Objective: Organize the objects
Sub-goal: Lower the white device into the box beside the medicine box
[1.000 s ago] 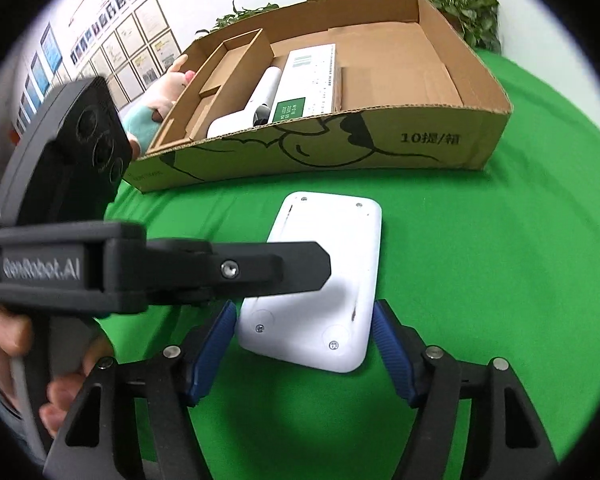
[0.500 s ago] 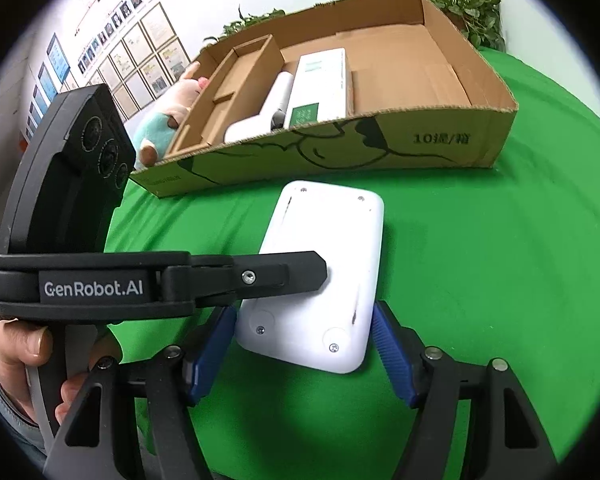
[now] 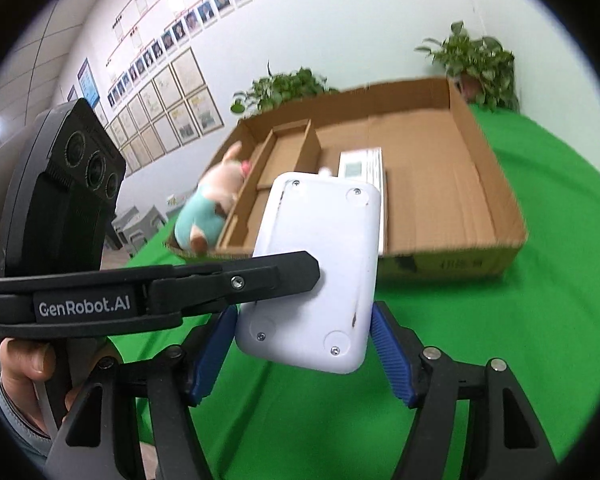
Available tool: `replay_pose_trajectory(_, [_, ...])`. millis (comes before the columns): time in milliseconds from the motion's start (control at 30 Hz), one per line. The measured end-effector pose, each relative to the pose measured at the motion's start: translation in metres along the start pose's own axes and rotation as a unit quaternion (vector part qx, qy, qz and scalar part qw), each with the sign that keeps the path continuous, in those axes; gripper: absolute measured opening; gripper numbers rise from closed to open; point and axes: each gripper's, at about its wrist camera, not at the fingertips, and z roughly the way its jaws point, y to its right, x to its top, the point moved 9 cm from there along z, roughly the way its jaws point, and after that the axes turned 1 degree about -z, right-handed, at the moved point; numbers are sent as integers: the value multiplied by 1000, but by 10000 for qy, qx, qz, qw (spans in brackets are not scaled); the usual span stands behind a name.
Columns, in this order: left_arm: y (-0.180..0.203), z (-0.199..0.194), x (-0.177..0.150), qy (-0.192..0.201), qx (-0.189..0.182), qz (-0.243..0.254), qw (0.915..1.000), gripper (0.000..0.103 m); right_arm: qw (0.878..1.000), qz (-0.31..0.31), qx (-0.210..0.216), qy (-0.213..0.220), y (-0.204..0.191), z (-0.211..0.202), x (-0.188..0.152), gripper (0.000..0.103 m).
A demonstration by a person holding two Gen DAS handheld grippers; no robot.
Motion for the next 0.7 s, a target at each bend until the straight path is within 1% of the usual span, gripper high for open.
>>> replay_pose_trajectory(33, [3, 0, 5, 19, -9, 26, 10000, 21, 10000, -4, -8, 39, 0, -2, 7, 67])
replay_pose_trajectory(200, [15, -5, 55, 161, -39, 265, 9995, 21, 9998, -28, -25, 211, 9, -6, 44, 67])
replay_pose_trajectory(367, [19, 18, 99, 64, -12, 380, 9993, 21, 9996, 14, -53, 265, 27, 5, 80, 67])
replay_pose_trajectory(500, [15, 43, 126, -62, 37, 360, 9993, 20, 9996, 173, -3, 223, 48, 19, 99, 67])
replay_pose_trajectory(700, [7, 69, 147, -163, 221, 329, 9991, 20, 9993, 336, 185, 22, 74, 38, 115, 67])
